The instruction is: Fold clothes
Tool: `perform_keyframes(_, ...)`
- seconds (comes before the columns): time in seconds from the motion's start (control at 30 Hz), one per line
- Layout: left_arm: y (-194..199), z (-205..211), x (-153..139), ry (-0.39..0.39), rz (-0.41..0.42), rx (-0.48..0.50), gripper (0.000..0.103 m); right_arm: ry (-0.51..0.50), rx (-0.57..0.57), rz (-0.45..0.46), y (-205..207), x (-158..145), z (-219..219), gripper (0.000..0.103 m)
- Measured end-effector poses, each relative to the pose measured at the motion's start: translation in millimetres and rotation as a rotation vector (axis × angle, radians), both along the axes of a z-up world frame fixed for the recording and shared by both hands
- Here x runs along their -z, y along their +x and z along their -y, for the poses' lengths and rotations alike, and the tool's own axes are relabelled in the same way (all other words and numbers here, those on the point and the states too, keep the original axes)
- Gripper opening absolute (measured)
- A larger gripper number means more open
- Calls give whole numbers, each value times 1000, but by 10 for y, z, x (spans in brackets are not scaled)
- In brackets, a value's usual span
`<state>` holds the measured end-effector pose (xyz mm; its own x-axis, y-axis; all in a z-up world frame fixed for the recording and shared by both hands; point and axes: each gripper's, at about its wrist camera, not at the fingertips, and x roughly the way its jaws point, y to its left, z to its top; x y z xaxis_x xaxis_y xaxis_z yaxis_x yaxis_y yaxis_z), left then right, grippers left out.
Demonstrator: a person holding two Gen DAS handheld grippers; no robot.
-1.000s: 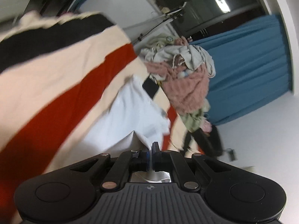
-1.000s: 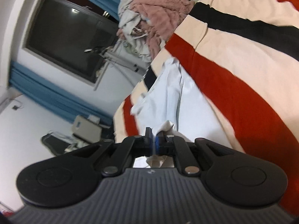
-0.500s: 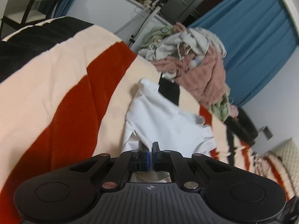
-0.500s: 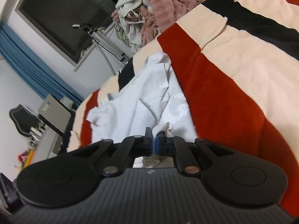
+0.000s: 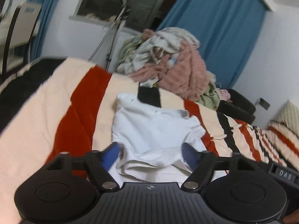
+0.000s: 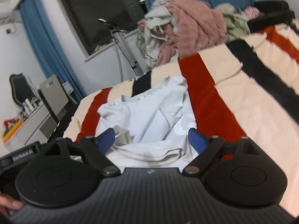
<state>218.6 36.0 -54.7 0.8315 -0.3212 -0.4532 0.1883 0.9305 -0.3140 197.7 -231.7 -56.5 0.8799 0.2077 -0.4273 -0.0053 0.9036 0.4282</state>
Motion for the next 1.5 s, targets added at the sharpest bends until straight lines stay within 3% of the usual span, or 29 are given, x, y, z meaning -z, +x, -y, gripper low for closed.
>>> perform_keyframes(0.17, -389, 74, -139, 76, 46, 13, 85, -75, -3, 49, -346, -138, -109, 87)
perform_keyframes(0.43, -890, 124, -263, 120, 72, 27, 88, -206, 8, 110, -755, -283, -302, 86)
perform_keyframes(0.47, -948, 133, -272, 127, 77, 28, 88, -224, 8, 116, -798, -297, -329, 81)
perform_keyframes(0.5, -999, 136, -276, 132, 81, 29, 88, -242, 9, 122, -841, -312, -355, 58)
perform_keyframes(0.53, -1044, 139, -280, 136, 84, 29, 88, -261, 9, 128, -885, -326, -382, 42)
perform_keyframes(0.57, -1081, 141, -280, 136, 83, 28, 88, -279, 9, 133, -928, -340, -408, 41)
perform_keyframes(0.67, -1167, 140, -272, 131, 74, 27, 88, -255, -7, 141, -1005, -350, -409, 46)
perform_keyframes(0.7, -1191, 138, -266, 127, 70, 27, 88, -253, -1, 136, -1010, -347, -407, 63)
perform_keyframes(0.73, -1212, 134, -257, 125, 66, 27, 88, -251, 6, 131, -1016, -344, -405, 88)
perform_keyframes(0.8, -1245, 135, -233, 128, 59, 29, 88, -257, 22, 132, -1028, -336, -409, 92)
perform_keyframes(1.03, -1225, 167, -174, 145, 36, 36, 88, -257, 38, 128, -1005, -297, -408, 92)
perform_keyframes(1.13, -1188, 128, -125, 75, -36, 46, 88, -261, 47, 120, -985, -275, -408, 92)
perform_keyframes(1.27, -1071, -85, 122, -193, -247, 45, 88, -266, 54, 109, -965, -255, -411, 92)
perform_keyframes(1.37, -956, -228, 382, -349, -391, 31, 86, -264, 53, 103, -957, -241, -414, 92)
perform_keyframes(1.43, -887, -298, 550, -407, -461, -3, 81, -265, 54, 102, -951, -237, -419, 92)
perform_keyframes(1.5, -827, -336, 664, -400, -476, -48, 77, -270, 56, 101, -949, -233, -426, 92)
